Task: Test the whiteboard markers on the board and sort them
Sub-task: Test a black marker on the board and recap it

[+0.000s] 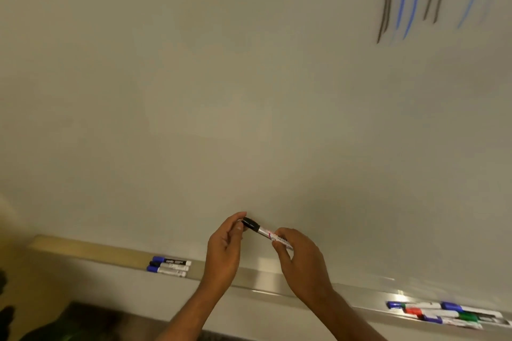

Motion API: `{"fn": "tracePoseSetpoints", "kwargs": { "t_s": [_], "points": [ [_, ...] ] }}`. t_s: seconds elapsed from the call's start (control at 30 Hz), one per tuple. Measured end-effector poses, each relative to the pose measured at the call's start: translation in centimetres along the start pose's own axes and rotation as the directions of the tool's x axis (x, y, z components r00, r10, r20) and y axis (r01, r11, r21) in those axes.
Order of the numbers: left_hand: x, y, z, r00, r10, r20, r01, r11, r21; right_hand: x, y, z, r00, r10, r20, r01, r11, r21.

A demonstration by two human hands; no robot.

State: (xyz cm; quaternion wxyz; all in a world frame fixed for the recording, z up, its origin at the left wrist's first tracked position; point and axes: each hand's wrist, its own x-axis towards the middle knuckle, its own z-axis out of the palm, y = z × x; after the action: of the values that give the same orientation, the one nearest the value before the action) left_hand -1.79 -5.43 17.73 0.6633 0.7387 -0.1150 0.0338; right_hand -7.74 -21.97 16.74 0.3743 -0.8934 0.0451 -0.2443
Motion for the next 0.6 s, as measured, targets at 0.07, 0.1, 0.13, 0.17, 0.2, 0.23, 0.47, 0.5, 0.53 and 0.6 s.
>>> {"fn": "tracePoseSetpoints", "kwargs": {
  "t_s": [0.07, 0.1, 0.13, 0.17, 0.2, 0.23, 0.47, 0.5, 0.53, 0.6],
  "points": [
    [-0.3, -2.3, -1.3, 0.999, -0.005, -0.043, 0.009, 0.996, 0.085, -0.3, 0.9, 2.2, 1.000, 0.003, 0.024, -0.002, 1.000, -0.030],
    [-0.4, -3.4, -2.0, 0.999, -0.007, -0.049, 0.013, 0.990, 0.141, -0.4, 1.3, 3.3, 0.999, -0.001, 0.037, 0.002, 0.999, -0.046],
    [-0.6, -4.6, -2.8, 0.999, -0.003, -0.043, 0.012, 0.978, 0.209, -0.5, 1.7, 4.5, 0.999, -0.006, 0.049, 0.009, 0.998, -0.062],
    [-0.7, -5.8, -3.6, 1.000, 0.005, -0.028, 0.004, 0.958, 0.287, -0.7, 2.1, 5.6, 0.998, -0.012, 0.058, 0.017, 0.997, -0.081],
    [-0.9, -7.1, -4.4, 1.000, 0.016, -0.009, -0.011, 0.930, 0.369, -0.8, 2.4, 6.6, 0.998, -0.023, 0.065, 0.030, 0.994, -0.104],
    [-1.0, -8.3, -5.1, 1.000, 0.025, 0.009, -0.026, 0.893, 0.448, -0.9, 2.8, 7.7, 0.997, -0.033, 0.072, 0.042, 0.991, -0.128],
    [-1.9, -16.3, -8.4, 0.981, 0.014, 0.193, -0.168, 0.554, 0.815, -1.4, 5.0, 15.1, 0.981, -0.012, 0.193, 0.064, 0.961, -0.267],
    [-2.0, -17.4, -8.8, 0.978, 0.004, 0.208, -0.180, 0.519, 0.835, -1.4, 5.2, 16.1, 0.977, -0.006, 0.211, 0.067, 0.956, -0.285],
    [-2.1, -18.5, -9.1, 0.976, -0.015, 0.218, -0.183, 0.485, 0.855, -1.5, 5.4, 17.1, 0.974, 0.002, 0.227, 0.068, 0.952, -0.299],
    [-2.2, -20.4, -9.7, 0.975, -0.057, 0.213, -0.171, 0.413, 0.895, -1.6, 5.8, 19.0, 0.967, 0.025, 0.254, 0.058, 0.948, -0.314]
  ]
}}
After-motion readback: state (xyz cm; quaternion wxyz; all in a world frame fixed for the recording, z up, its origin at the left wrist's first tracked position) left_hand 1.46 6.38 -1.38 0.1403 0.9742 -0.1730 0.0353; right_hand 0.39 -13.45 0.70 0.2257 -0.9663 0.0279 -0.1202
